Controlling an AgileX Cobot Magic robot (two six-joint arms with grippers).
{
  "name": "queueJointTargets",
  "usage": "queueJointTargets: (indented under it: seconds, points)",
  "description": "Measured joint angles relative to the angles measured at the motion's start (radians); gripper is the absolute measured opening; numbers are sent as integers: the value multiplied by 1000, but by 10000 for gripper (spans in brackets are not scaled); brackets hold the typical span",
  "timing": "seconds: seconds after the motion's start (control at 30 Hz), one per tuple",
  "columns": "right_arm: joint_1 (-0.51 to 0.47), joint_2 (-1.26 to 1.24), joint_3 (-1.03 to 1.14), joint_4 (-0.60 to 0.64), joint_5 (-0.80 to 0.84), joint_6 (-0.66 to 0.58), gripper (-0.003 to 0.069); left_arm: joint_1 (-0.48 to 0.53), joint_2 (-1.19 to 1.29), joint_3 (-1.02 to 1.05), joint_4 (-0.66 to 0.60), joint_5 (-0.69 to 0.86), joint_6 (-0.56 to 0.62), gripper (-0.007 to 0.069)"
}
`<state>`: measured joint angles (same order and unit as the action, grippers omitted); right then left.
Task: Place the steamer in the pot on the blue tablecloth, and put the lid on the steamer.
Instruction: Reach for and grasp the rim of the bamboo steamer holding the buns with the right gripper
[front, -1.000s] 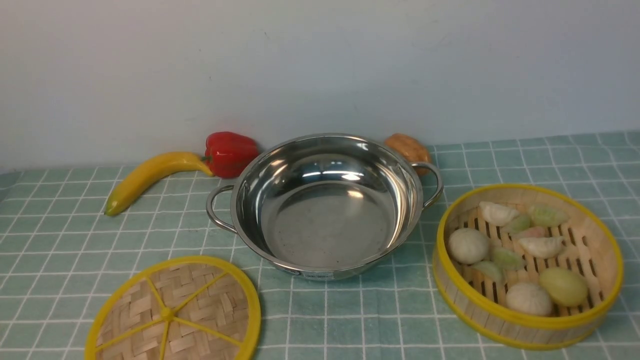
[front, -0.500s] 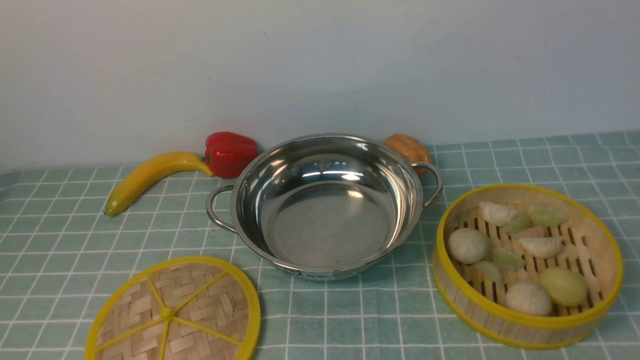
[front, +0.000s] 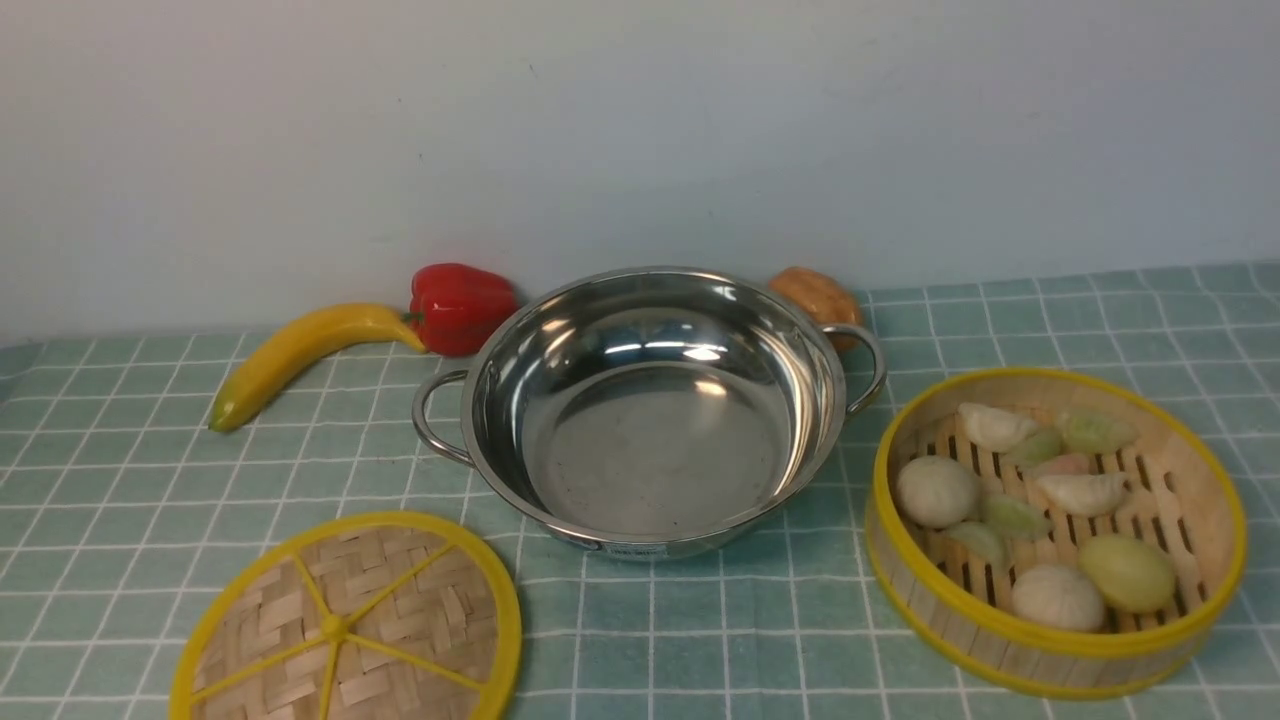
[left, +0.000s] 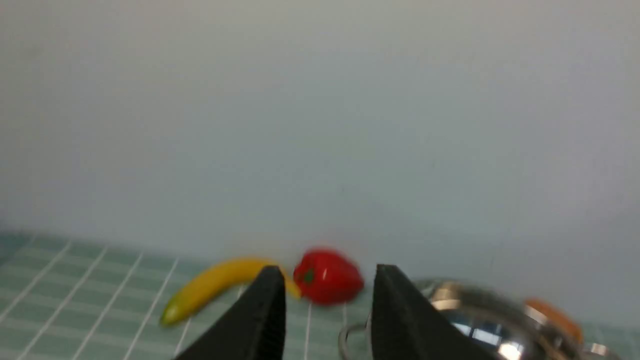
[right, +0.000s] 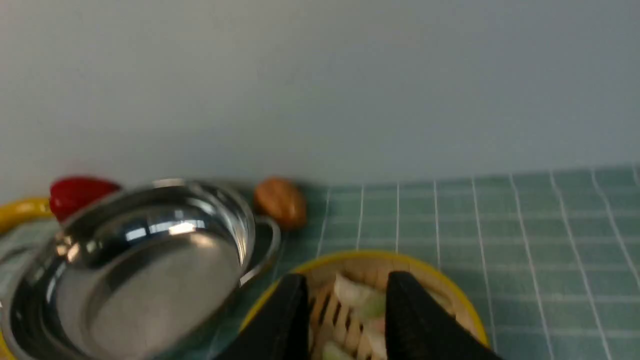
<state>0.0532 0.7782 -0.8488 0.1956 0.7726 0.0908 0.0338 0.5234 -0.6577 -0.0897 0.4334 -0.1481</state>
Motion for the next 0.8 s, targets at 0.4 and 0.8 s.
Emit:
queueJointTargets:
  seconds: [0.4, 0.8]
  points:
    - [0, 392, -1, -204, 151, 99, 240, 0, 379, -79, 73, 391, 45, 243]
    - [-120, 616, -38, -208, 36, 137, 240, 0, 569, -80, 104, 382, 96, 243]
